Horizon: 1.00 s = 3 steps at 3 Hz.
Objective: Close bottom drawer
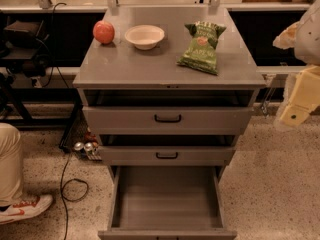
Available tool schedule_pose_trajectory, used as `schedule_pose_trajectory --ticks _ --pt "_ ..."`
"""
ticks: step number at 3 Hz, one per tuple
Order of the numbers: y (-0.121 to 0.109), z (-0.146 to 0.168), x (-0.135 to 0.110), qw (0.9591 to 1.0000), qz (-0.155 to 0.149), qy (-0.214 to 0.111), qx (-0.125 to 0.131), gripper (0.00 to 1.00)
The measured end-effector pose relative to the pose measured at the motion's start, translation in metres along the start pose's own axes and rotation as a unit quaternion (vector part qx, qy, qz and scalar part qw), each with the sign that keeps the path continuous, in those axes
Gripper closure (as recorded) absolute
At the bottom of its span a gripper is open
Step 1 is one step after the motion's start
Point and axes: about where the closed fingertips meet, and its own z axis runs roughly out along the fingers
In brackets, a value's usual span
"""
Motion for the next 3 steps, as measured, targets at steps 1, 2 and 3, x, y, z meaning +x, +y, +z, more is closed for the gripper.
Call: schedule_pose_trajectory --ticks 1,2,3 --pt "0.0 0.0 0.0 1.0 0.0 0.0 0.0 0.0" --pt "0.012 0.026 0.002 0.9991 0.012 0.019 -0.037 0.0" --pt "0.036 0.062 0.002 0.996 0.034 0.031 -0.076 0.0"
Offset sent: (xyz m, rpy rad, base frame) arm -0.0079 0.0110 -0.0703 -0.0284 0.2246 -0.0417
